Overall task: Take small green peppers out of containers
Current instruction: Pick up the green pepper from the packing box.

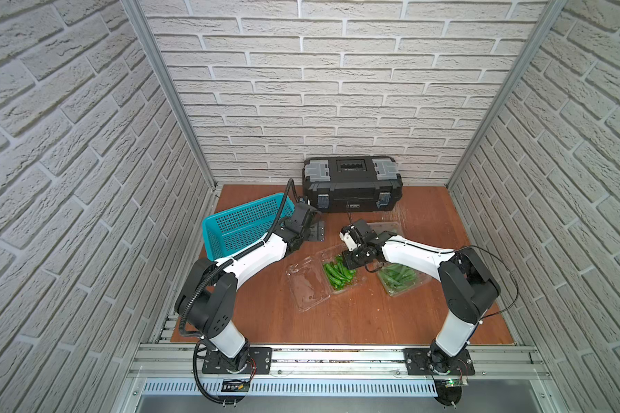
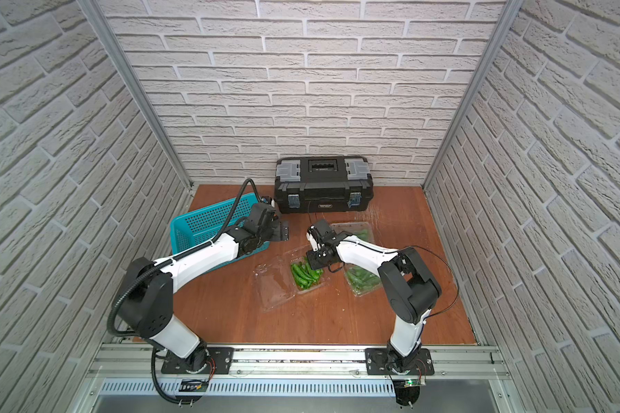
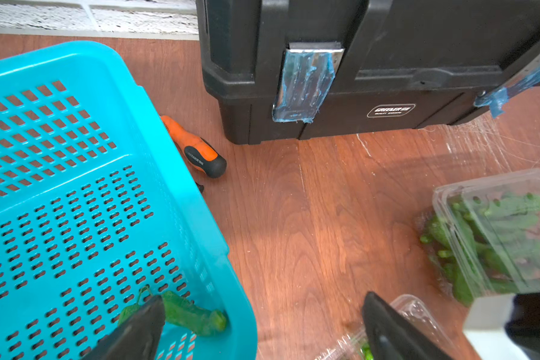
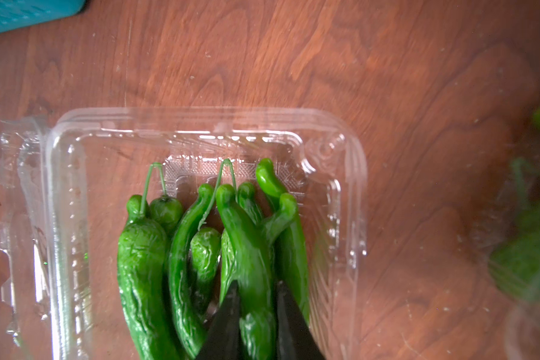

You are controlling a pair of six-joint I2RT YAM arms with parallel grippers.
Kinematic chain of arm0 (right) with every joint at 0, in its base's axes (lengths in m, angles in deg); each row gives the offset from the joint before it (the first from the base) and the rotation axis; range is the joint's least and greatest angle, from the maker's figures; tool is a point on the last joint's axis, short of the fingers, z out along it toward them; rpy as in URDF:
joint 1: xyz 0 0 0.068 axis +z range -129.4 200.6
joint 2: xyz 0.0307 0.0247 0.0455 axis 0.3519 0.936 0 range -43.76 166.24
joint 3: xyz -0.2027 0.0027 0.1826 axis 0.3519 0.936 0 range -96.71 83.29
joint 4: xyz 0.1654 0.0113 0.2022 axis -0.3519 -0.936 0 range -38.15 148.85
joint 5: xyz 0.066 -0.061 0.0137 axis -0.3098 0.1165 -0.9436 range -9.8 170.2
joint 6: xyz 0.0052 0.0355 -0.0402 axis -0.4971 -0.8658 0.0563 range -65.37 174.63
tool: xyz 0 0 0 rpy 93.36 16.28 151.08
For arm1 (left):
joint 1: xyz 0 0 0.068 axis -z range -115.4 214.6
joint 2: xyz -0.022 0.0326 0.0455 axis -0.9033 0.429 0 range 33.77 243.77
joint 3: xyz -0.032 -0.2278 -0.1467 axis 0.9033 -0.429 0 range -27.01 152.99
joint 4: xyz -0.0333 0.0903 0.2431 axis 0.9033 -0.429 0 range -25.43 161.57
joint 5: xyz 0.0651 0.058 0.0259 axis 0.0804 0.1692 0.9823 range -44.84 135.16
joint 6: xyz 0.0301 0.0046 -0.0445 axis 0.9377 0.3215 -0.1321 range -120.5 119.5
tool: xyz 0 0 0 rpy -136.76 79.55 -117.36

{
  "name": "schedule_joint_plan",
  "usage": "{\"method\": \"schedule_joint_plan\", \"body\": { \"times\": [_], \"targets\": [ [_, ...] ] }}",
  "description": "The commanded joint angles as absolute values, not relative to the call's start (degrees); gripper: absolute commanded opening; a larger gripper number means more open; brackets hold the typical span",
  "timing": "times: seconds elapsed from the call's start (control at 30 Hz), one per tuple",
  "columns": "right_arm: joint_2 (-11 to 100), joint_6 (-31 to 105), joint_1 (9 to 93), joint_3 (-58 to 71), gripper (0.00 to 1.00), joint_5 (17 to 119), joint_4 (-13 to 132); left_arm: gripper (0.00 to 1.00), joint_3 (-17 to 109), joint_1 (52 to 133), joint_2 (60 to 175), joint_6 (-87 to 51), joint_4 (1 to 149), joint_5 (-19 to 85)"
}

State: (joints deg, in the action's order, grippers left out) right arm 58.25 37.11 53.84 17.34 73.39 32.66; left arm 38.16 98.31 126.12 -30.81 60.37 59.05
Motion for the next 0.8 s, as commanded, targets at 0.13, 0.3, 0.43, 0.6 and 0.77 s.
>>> {"method": "schedule_joint_plan", "body": {
  "times": [0.13, 0.3, 0.43, 0.6, 0.77],
  "targets": [
    [55.10, 37.40, 54.17, 16.05, 0.10, 74.70, 31.88, 0.98, 35.99, 96.82, 123.29, -33.33, 63.91, 60.14],
    [53.63, 38.66, 54.17, 11.96, 0.09, 74.24, 29.25, 0.98, 33.72, 95.07, 120.68, -36.30, 64.72, 61.82],
    [54.12, 39.41, 54.35, 7.38, 0.09, 72.33, 28.46, 0.98, 31.78, 93.84, 118.06, -37.90, 64.68, 64.12],
    [59.56, 40.64, 55.54, -2.47, 0.08, 65.86, 29.45, 0.98, 30.24, 91.65, 115.05, -39.90, 61.03, 67.51],
    [65.12, 41.01, 58.22, -14.86, 0.08, 62.17, 32.43, 0.98, 28.26, 88.85, 111.54, -40.45, 58.28, 68.74]
  ]
}}
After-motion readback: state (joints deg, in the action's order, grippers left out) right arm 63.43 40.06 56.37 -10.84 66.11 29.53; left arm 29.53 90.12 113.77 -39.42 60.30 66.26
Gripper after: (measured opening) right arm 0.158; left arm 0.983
